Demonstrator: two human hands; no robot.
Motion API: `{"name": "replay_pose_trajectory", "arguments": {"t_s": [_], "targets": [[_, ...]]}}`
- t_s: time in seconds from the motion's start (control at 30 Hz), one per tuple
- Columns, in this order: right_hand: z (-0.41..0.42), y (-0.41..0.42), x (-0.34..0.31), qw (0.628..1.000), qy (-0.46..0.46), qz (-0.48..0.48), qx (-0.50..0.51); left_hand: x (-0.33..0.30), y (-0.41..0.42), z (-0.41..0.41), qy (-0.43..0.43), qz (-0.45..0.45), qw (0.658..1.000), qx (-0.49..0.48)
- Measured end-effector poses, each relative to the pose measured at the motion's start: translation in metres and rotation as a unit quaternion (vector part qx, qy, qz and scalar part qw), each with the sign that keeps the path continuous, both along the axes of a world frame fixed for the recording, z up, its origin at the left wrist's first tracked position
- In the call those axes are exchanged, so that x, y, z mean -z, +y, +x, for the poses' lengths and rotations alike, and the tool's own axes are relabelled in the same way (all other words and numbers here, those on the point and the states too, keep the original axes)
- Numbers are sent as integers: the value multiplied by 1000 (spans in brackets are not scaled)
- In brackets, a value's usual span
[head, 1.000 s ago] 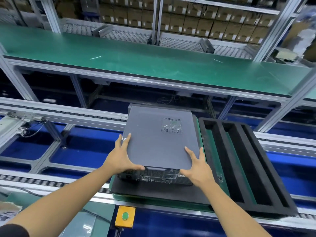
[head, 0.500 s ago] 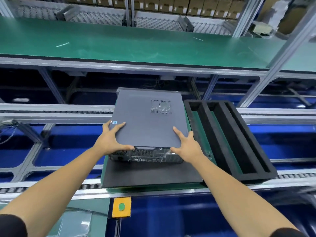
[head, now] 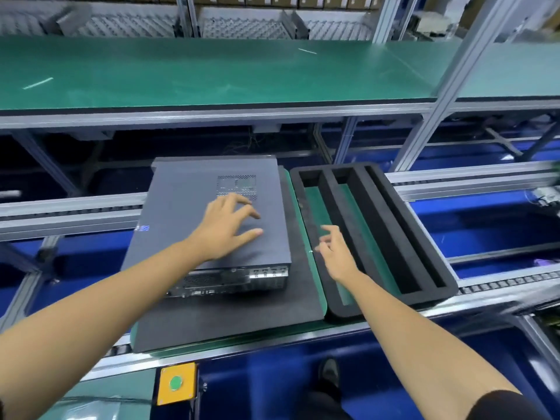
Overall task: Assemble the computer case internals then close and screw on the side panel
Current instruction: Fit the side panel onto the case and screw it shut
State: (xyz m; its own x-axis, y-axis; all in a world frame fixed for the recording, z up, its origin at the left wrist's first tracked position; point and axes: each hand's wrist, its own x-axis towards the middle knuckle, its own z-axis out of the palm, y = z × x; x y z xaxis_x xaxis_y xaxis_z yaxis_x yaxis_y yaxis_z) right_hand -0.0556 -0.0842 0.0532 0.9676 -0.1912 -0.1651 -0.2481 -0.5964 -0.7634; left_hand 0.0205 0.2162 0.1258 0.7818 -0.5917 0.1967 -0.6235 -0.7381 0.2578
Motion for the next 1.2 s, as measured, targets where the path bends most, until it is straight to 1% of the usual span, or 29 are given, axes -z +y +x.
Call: {"name": "replay_pose_trajectory", "arguments": {"t_s": [0.03, 0.07, 0.13, 0.17, 0.23, 0.3, 0.37, 0.43, 0.53, 0.57, 0.6, 0.63, 0.73, 0.93, 1.03, 1.07, 1.13, 1.2], "targets": [[3, -18, 7, 999, 29, -26, 23, 0, -30, 4, -11, 17, 999, 26], [6, -34, 14, 996, 62, -59, 25, 3, -59, 8, -21, 44, 998, 46], [12, -65, 27, 984, 118, -133, -21, 13, -112, 18, -32, 129, 989, 68], [14, -77, 33, 975, 136, -170, -53, 18, -134, 23, -24, 171, 983, 67], [22, -96, 47, 944, 142, -266, -132, 33, -172, 34, 3, 246, 968, 56], [31, -108, 63, 900, 133, -355, -214, 50, -200, 43, 46, 300, 952, 41], [41, -118, 79, 856, 118, -420, -279, 70, -221, 51, 98, 313, 944, 29], [52, -124, 93, 804, 105, -482, -332, 90, -234, 57, 139, 299, 944, 18], [69, -124, 112, 701, 85, -575, -413, 118, -241, 61, 163, 253, 954, -9], [74, -123, 117, 673, 85, -593, -433, 126, -243, 61, 172, 231, 957, -23], [79, -121, 122, 656, 88, -603, -445, 133, -244, 62, 188, 206, 959, -40], [84, -119, 127, 651, 93, -605, -449, 137, -244, 63, 202, 183, 960, -59], [94, -114, 136, 677, 118, -580, -437, 148, -242, 66, 213, 160, 960, -86], [104, -110, 145, 699, 127, -544, -446, 157, -241, 64, 192, 141, 966, -100], [106, -111, 136, 728, 127, -518, -431, 157, -242, 65, 206, 121, 964, -116], [107, -112, 130, 741, 118, -508, -424, 156, -242, 66, 223, 95, 962, -125], [111, -114, 115, 770, 98, -476, -413, 154, -246, 66, 263, -5, 950, -165], [118, -118, 95, 802, 73, -441, -396, 150, -252, 65, 272, -100, 930, -225]]}}
